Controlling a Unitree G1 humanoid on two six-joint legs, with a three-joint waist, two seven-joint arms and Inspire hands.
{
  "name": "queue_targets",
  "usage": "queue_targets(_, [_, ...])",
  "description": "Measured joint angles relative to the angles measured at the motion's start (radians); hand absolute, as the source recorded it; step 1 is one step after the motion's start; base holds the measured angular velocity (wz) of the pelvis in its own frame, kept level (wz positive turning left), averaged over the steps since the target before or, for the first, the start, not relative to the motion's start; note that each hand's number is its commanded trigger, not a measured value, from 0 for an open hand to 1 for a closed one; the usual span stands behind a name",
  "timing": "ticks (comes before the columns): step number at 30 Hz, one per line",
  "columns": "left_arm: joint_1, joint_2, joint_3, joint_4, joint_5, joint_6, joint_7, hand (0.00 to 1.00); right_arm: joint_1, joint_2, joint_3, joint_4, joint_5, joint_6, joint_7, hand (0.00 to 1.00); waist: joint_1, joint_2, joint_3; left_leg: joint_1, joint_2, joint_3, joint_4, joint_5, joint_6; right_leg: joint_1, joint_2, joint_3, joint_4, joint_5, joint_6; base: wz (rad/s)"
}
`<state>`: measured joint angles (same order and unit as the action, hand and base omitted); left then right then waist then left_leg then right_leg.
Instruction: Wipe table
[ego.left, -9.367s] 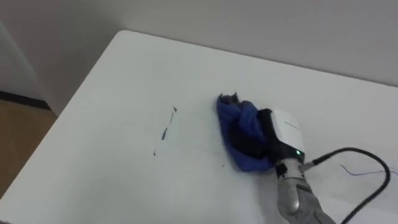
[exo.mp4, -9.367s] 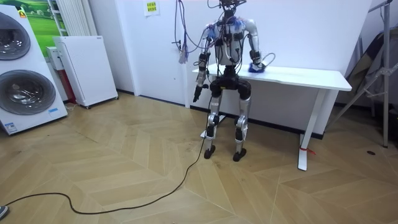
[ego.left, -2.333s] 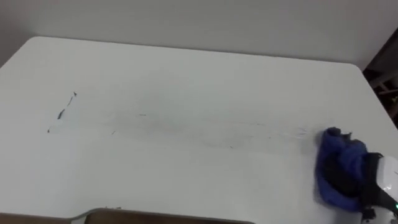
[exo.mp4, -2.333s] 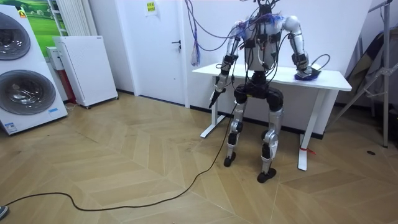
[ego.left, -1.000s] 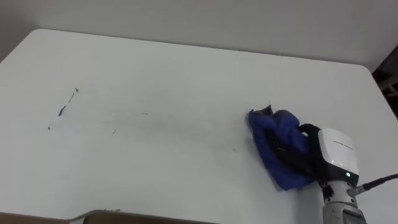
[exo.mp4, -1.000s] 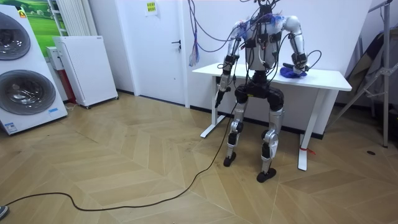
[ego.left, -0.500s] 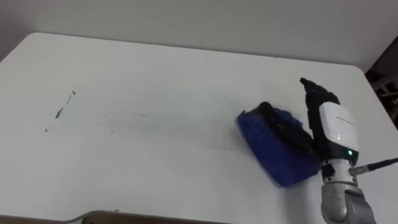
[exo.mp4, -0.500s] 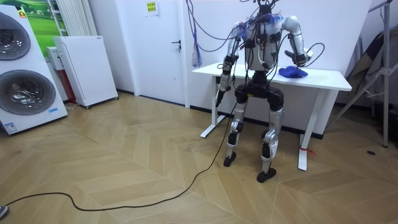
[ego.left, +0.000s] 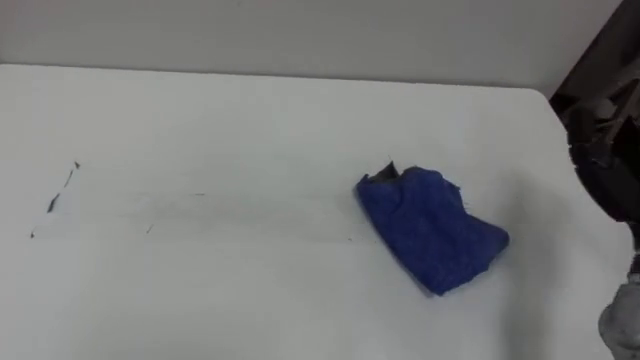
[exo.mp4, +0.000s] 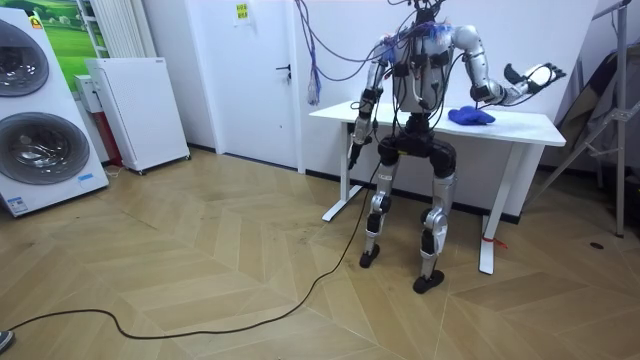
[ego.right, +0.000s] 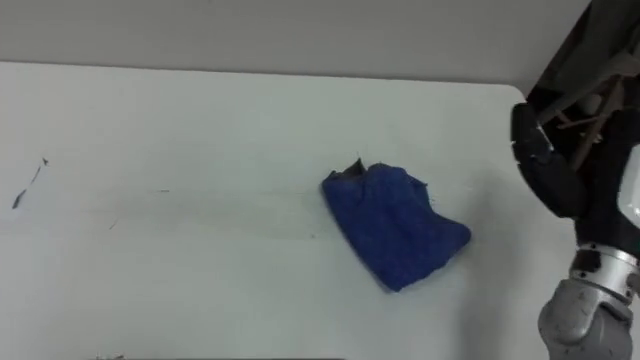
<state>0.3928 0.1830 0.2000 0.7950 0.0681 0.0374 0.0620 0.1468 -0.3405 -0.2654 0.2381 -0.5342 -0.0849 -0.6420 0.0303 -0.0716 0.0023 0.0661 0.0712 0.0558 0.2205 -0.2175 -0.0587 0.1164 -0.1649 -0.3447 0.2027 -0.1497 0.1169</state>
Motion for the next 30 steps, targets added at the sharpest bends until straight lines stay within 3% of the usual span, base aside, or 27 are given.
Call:
queue_targets(8, [0.014, -0.001, 0.035, 0.001, 0.002, 0.003, -0.001, 0.00, 0.046, 0.001, -0.070, 0.236, 0.284, 0.025, -0.032, 0.00, -0.027, 0.001, 0.0013, -0.006, 0.000, 0.012, 0.002, -0.007, 0.003, -0.005, -0.001, 0.004, -0.001, -0.002, 0.002, -0.03])
queue_targets(11, [0.018, -0.006, 0.044, -0.002, 0.002, 0.007, -0.001, 0.00, 0.083, 0.002, -0.118, 0.257, 0.443, 0.023, -0.071, 0.00, -0.031, 0.010, -0.0041, -0.001, 0.000, 0.023, 0.000, -0.007, 0.003, -0.004, -0.001, 0.017, -0.004, -0.003, 0.004, -0.08])
queue_targets(14, [0.029, -0.007, 0.066, -0.020, 0.001, 0.007, 0.002, 0.00, 0.104, 0.012, -0.134, 0.312, 0.573, 0.023, -0.102, 0.00, -0.052, 0.005, -0.0047, -0.001, -0.003, 0.023, 0.001, -0.007, 0.003, -0.004, 0.000, 0.045, -0.005, -0.012, 0.006, 0.00])
queue_targets(21, [0.029, -0.016, 0.072, -0.018, -0.036, 0.006, 0.023, 0.00, 0.132, 0.081, -0.175, 0.590, 0.945, 0.016, -0.134, 0.00, -0.094, 0.004, -0.0093, -0.002, -0.015, 0.022, 0.002, -0.012, 0.009, 0.014, -0.001, 0.077, -0.031, -0.018, 0.011, 0.05])
queue_targets(25, [0.033, -0.029, 0.067, -0.013, -0.038, 0.008, 0.035, 0.00, 0.159, 0.146, -0.183, 0.711, 1.092, 0.026, -0.087, 0.00, -0.105, 0.023, -0.0126, -0.001, -0.016, 0.024, 0.001, -0.019, 0.011, 0.011, 0.000, 0.098, -0.024, -0.019, 0.012, -0.01])
queue_targets(30, [0.028, -0.049, 0.071, 0.039, -0.023, 0.027, 0.039, 0.00, 0.159, 0.176, -0.137, 0.853, 1.055, 0.088, 0.022, 0.00, -0.105, 0.042, -0.0098, 0.018, -0.015, 0.024, -0.003, -0.023, 0.012, 0.024, -0.001, 0.091, -0.015, -0.019, 0.012, 0.00])
